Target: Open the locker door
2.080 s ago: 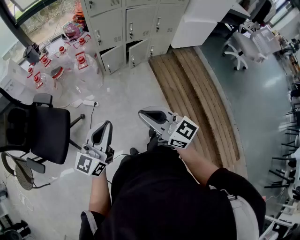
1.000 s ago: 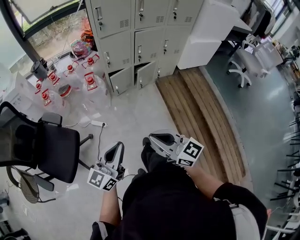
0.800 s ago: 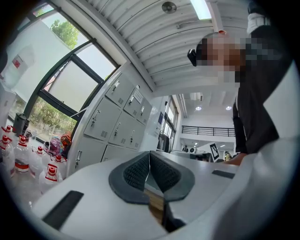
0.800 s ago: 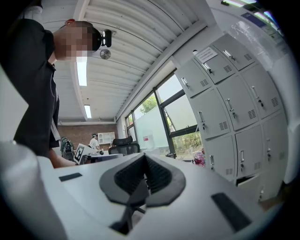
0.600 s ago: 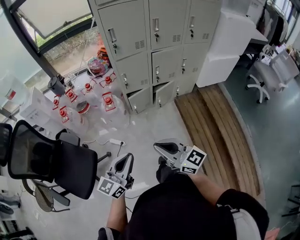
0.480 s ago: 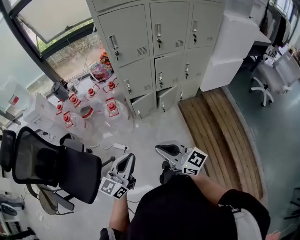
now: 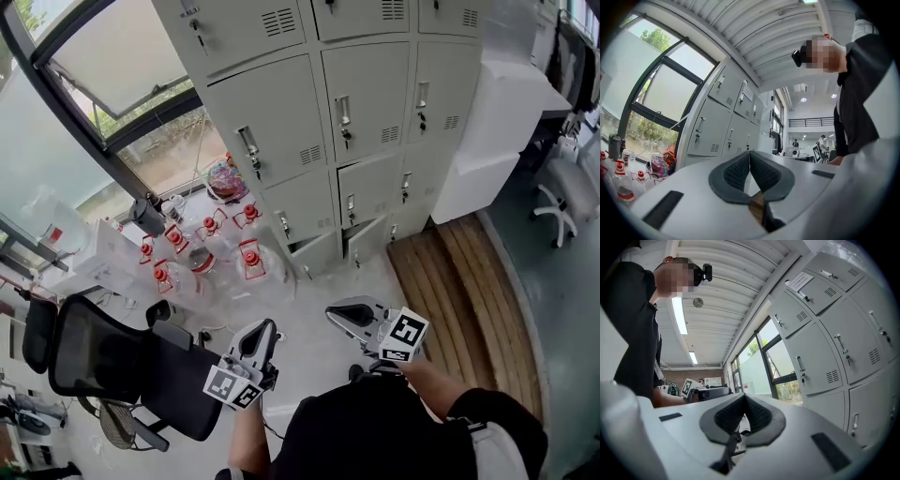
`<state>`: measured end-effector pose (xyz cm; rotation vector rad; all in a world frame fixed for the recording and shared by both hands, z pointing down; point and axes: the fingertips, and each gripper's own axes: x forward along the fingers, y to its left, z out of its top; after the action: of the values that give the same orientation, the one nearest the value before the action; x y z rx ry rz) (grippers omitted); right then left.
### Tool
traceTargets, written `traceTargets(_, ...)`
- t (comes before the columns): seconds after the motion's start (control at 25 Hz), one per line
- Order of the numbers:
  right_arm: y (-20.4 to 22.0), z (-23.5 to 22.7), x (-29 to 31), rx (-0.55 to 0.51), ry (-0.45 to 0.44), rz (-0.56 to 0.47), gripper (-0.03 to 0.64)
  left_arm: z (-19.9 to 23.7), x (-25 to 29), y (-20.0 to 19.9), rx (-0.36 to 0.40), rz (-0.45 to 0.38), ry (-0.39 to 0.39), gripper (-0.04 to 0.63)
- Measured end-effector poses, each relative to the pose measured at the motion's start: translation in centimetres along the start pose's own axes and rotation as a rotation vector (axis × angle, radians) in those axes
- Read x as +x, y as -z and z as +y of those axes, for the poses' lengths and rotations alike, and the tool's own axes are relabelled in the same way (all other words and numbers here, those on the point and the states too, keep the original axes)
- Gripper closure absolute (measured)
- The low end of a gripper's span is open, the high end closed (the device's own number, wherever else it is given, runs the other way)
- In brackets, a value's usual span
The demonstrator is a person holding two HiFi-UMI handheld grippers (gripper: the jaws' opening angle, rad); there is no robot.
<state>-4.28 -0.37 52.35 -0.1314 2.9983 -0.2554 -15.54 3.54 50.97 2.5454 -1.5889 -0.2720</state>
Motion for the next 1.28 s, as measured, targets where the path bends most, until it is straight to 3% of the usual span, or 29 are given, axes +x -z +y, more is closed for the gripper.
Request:
traceTargets(0.28,0.5,-5.1,3.1,0.036,-0.022,0.013,0.606,3.5,3.6,-1.8,0.017,0.024,0.023,0.578)
traceTargets(0.64,-2.8,-12.1,11.2,-0.014,0.049,-0.024,0.606,14.4,7.8,-6.0,0.041,-0.034,0.061,0.578)
traceTargets(0.8,-7.5,-15.4,15.4,-0.093,0.107,-0.064,0.606,20.1,9.5,-8.9,0.055,-0.049,0.091,0.578)
traceTargets(0.96,-14.7,-16.7,19.7,-0.214,0.092,-0.124,0.606,25.2,10.8,-13.5,0.09,-0.057,0.111,0.578)
traceTargets(1.28,-27.0,-21.0,23.8,-0.436,0.215,-0.138,0.606,31.0,15.0,-23.0,0.199,-0.117,0.162,0.578)
